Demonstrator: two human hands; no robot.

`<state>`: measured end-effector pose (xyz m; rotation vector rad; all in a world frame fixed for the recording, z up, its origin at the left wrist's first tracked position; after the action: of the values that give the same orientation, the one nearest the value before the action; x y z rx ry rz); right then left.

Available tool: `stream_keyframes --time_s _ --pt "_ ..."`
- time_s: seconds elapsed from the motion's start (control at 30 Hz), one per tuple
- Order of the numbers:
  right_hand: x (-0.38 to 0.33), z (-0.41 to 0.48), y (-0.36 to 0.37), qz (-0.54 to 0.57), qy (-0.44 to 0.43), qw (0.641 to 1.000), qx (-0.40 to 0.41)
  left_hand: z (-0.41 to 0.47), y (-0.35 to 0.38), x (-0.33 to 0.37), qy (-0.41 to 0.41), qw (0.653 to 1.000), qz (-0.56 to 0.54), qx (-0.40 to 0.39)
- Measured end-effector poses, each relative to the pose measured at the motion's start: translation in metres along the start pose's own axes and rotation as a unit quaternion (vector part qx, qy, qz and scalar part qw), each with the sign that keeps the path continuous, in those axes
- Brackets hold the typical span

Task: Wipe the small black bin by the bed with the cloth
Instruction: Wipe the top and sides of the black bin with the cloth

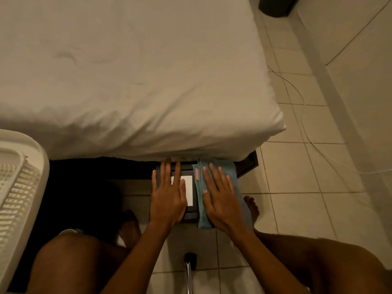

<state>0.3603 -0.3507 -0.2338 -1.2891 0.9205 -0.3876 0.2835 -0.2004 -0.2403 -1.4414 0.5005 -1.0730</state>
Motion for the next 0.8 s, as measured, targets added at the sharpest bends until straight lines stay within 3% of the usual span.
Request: stream_keyframes --time_s 0.1,0.13,0.27,0.4,0.43,0.53,0.6,0.67,0.8 --pt "-0.013 0.011 0.007 -0.039 0.123 0.990 0.049 0.001 -0.001 -0.001 -0.002 1.000 0.007 0.005" --pt "-0.017 0.009 0.009 -0.027 0.115 0.992 0.050 0.000 -0.001 -0.001 -0.003 1.000 0.006 0.005" --pt "-0.006 0.003 -0.004 0.018 -0.055 0.998 -0.013 0.000 0.000 0.000 -0.003 1.000 0.000 0.001" --pt "-0.001 0.012 -0.008 0.015 0.121 0.991 0.058 0.000 -0.001 -0.001 -0.008 1.000 -0.005 -0.001" --pt "-0.005 0.010 -0.006 0.002 0.115 0.992 0.054 0.000 -0.001 -0.001 -0.008 1.000 -0.008 0.000" --pt "-0.007 0.000 0.000 -0.007 -0.011 1.000 -0.003 -0.001 -0.002 -0.001 -0.010 1.000 -0.006 -0.001" --pt "-0.002 0.001 -0.002 0.011 -0.034 0.999 -0.010 0.000 -0.002 0.000 -0.015 1.000 -0.006 0.000" --pt "-0.001 0.002 -0.001 0.017 -0.006 1.000 0.016 -0.001 -0.002 0.001 -0.014 1.000 -0.010 -0.001" --pt "-0.007 0.004 -0.003 0.013 0.131 0.987 0.088 0.001 -0.001 0.000 -0.016 1.000 -0.005 0.002"
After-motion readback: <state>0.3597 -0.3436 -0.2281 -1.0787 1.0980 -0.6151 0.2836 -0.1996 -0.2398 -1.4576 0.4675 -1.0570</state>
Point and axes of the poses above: each hand's wrist, its own z-axis towards the middle knuckle, its own y-axis out of the palm, x = y × z, the point moved 3 cm from there along z, towards the middle knuckle, and after that the axes turned 8 degrees about x, right-handed, at the moved point
